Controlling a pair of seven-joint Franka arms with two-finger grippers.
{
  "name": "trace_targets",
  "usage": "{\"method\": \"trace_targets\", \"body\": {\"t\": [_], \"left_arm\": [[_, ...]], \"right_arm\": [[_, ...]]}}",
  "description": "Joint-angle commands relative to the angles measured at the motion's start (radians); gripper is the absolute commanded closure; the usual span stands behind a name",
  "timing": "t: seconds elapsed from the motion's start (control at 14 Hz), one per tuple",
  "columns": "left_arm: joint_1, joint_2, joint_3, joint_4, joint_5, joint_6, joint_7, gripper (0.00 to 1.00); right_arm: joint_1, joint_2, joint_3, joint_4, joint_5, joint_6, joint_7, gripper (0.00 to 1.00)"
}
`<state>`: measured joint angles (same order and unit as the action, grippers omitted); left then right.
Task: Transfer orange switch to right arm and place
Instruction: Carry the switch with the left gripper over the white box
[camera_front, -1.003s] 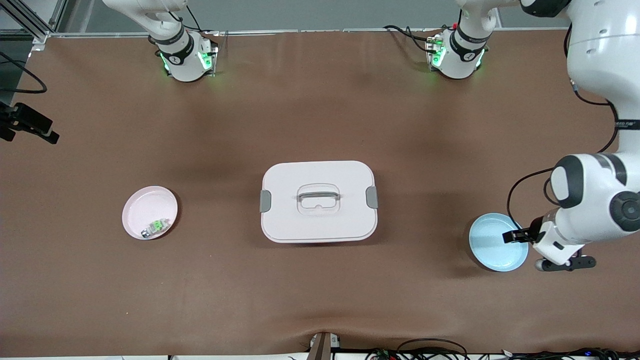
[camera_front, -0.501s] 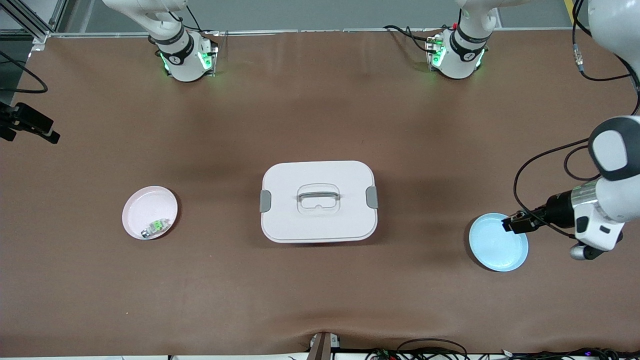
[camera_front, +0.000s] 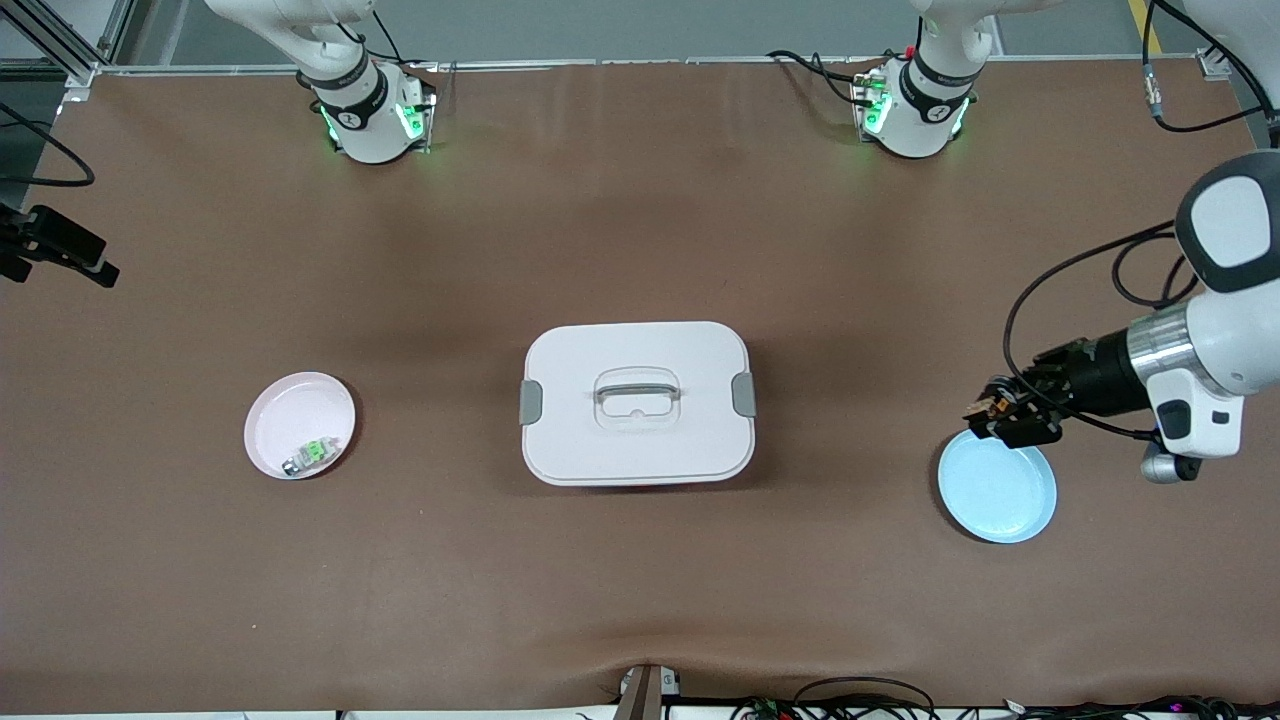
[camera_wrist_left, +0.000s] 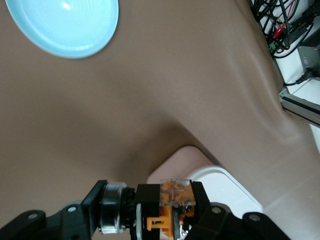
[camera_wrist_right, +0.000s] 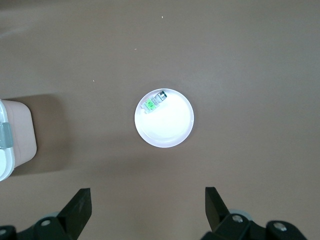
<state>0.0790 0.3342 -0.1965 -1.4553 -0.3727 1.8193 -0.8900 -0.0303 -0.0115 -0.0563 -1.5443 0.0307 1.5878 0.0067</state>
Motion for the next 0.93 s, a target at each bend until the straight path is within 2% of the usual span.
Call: {"method": "trace_targets", "body": {"t": [0.0, 0.21, 0.43, 0.72, 0.86], "left_arm": [[0.005, -0.047, -0.053, -0.02, -0.052, -0.009, -0.172, 0.56], [0.004, -0.058, -0.124, -0.02, -0.115, -0.002, -0.297, 0.56], [0.001, -0.057, -0.199, -0.019, -0.126, 0.006, -0.44, 0.56], [-0.001, -0.046, -0.325, -0.005, -0.129, 0.119, -0.761, 0.56], [-0.017, -0.038, -0.36, -0.005, -0.134, 0.167, -0.89, 0.56]], "right_arm": [[-0.02, -0.001, 0.01, 0.0, -0.008, -0.005, -0.008, 0.0], [-0.02, 0.017, 0.01, 0.003, -0.009, 0.009, -0.01, 0.0], [-0.013, 0.039, 0.012, 0.01, -0.017, 0.011, -0.011, 0.0], [-0.02, 0.062, 0.01, 0.01, -0.021, -0.002, -0.011, 0.0], [-0.026, 0.082, 0.009, 0.02, -0.003, -0.006, -0.01, 0.0]]}}
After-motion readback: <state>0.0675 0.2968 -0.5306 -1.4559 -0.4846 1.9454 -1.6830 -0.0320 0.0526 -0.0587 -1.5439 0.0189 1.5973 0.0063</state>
